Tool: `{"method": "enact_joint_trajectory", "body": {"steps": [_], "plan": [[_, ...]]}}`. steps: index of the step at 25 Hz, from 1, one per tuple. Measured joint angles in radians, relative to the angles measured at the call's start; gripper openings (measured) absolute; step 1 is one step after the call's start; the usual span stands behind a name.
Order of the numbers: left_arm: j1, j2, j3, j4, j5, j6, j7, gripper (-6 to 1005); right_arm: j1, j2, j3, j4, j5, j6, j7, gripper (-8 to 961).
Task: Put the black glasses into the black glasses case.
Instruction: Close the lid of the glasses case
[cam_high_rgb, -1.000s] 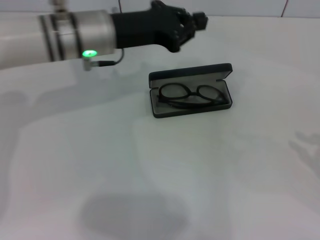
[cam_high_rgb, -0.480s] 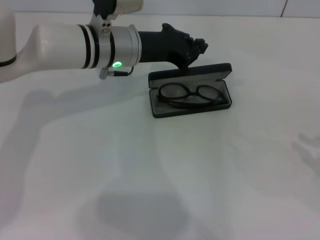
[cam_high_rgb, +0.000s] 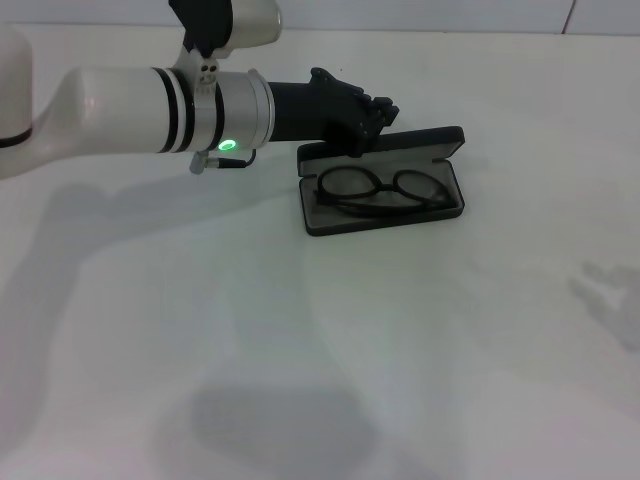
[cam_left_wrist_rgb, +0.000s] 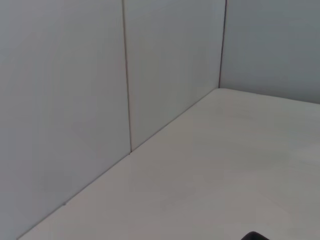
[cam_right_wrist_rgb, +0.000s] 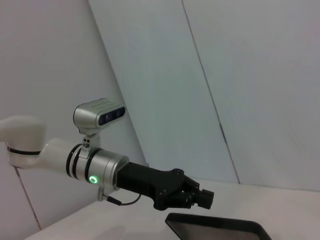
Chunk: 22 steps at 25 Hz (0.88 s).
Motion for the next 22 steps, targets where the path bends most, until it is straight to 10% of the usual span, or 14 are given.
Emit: {"method": "enact_joint_trajectory", "body": {"steps": [22], "plan": [[-0.006, 0.000, 0.004, -0.006, 0.014, 0.015, -0.005, 107, 0.011, 0.000, 0.001, 0.047, -0.003, 0.006, -0.027, 266]]}}
